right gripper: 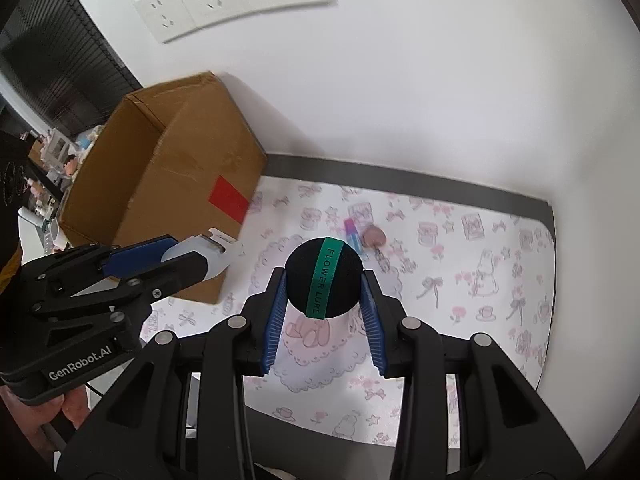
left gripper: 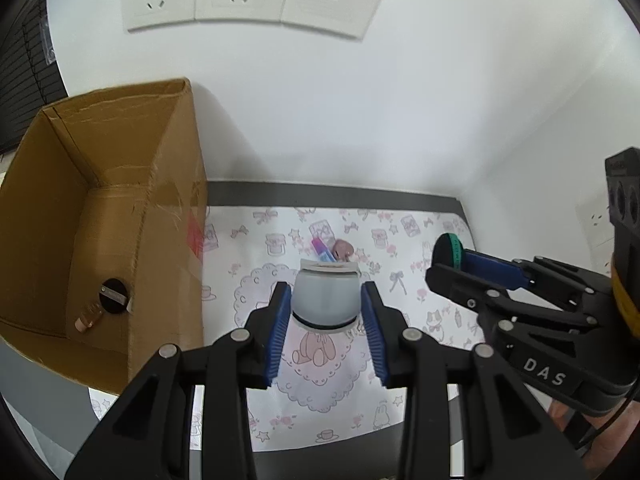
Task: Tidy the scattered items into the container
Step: 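Carry the black puff and clear cup over the box with both tools, then open both tools to drop the puff and cup into the box, then withdraw both tools from the box toward the remaining items on the mat, then grasp the white cable with the left tool while the right tool grasps the yellow binder clip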
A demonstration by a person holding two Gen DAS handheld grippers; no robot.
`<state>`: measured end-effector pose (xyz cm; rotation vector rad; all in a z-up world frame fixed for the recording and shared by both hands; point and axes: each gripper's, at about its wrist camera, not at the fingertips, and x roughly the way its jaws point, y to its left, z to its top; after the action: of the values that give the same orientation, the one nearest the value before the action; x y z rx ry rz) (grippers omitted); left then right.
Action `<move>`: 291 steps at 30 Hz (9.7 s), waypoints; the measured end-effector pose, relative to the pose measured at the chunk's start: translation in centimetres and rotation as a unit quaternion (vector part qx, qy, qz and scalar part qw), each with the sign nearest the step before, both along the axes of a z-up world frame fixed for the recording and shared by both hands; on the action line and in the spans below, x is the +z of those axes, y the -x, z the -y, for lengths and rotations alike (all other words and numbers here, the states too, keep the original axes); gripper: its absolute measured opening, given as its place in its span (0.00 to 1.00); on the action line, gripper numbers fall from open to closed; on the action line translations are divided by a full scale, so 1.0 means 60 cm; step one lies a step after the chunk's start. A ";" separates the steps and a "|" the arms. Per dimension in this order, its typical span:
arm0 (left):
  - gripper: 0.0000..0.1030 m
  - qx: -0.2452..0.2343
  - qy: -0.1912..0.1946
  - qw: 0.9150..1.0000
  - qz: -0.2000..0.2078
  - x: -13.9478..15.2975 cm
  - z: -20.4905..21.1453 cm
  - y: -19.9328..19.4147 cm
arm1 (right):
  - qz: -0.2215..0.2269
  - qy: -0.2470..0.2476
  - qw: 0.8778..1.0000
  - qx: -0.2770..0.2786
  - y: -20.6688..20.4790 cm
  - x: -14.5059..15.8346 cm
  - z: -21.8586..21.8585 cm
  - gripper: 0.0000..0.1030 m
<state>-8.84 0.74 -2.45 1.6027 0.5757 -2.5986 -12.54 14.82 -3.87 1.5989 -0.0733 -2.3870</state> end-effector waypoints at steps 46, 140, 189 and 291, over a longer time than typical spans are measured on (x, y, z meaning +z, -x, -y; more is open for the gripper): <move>0.34 0.152 0.003 0.987 -0.054 0.059 0.254 -0.124 | -0.042 -0.012 0.987 0.152 0.082 0.093 0.263 0.36; 0.96 0.179 0.014 0.984 -0.022 -0.031 0.298 -0.134 | -0.049 -0.001 0.991 0.120 0.179 0.067 0.311 1.00; 0.99 0.020 0.066 0.998 -0.010 -0.112 -0.078 -0.074 | -0.028 -0.003 0.998 -0.063 0.029 0.043 -0.119 1.00; 0.03 -0.006 -0.067 0.984 0.165 -0.420 -0.162 -0.025 | 0.199 0.097 0.974 -0.044 0.029 -0.326 -0.111 0.02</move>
<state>-7.35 10.48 -27.68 2.0248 0.7254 -2.2672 -14.31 21.51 -23.44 1.9825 -0.4480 -2.0076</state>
